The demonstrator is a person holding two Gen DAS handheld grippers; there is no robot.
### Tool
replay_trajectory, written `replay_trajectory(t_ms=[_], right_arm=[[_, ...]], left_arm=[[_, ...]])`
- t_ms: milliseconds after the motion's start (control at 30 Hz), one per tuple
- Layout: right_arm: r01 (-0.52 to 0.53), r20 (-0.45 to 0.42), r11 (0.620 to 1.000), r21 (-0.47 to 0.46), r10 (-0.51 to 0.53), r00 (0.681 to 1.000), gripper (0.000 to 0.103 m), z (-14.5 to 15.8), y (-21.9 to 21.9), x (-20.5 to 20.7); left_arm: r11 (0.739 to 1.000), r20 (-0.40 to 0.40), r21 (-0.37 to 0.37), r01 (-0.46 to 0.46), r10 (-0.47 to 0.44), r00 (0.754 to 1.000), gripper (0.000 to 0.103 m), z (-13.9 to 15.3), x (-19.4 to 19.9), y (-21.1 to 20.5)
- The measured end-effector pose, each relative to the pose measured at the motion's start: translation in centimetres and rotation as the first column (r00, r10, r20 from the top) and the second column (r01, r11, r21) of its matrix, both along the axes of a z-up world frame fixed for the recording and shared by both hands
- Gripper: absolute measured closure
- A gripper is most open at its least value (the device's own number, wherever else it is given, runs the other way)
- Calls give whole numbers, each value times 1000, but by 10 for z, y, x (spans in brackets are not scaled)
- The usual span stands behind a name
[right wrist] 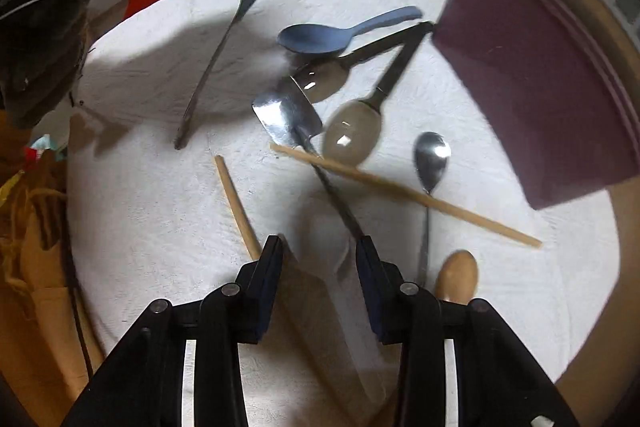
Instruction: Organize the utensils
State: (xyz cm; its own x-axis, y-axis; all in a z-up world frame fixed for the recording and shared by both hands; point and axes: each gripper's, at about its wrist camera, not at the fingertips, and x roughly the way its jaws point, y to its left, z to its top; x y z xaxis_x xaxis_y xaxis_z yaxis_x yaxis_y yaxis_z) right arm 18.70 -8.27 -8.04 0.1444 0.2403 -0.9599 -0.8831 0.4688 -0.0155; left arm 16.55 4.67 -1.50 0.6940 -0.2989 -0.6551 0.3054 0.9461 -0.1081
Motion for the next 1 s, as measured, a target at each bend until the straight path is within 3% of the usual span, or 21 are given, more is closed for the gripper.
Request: replay_trajectory(t_ms=[167,300,433,500,533,600,667,733,833,933,1000], right_arm=[[32,23,999,-20,-31,999,70,0,9,-3],[152,70,986,61,-157,985,70,21,-1,-9],[312,112,925,218,-342,933,70,56,-26,-12],[383,136,875,296,-435,890,70,70,-41,-11],[428,117,833,350,-492,862,70,76,-52,-10],[474,98,785,399,-550,829,70,80,-55,-6],[501,102,756,421,-589,802,70,82,-60,-6],[515,97,747,421,-601,793,70,81,-63,-8],[513,120,761,397,-597,794,70,77,-64,-14],[511,173,775,372,-599,782,70,68,-65,-29],[515,155,772,373,-599,785,70,62,-69,-31]], left_arm=[[1000,0,-11,11,-11,1000,79,0,0,0],[999,26,-42,20,-19,999,80,6,-9,4],[998,60,-64,4,0,998,89,13,-19,5],[998,78,-60,-7,12,997,89,17,-23,3],[999,89,-52,-10,15,996,89,19,-25,2],[999,104,-31,-17,20,994,90,21,-28,0],[1000,79,-27,-13,16,997,89,20,-26,2],[1000,4,-22,5,-5,1000,83,13,-20,5],[1000,-83,4,30,-29,996,74,-4,-14,-2],[997,-134,24,72,-68,989,74,-22,-6,-20],[994,-163,47,102,-93,982,74,-34,3,-35]])
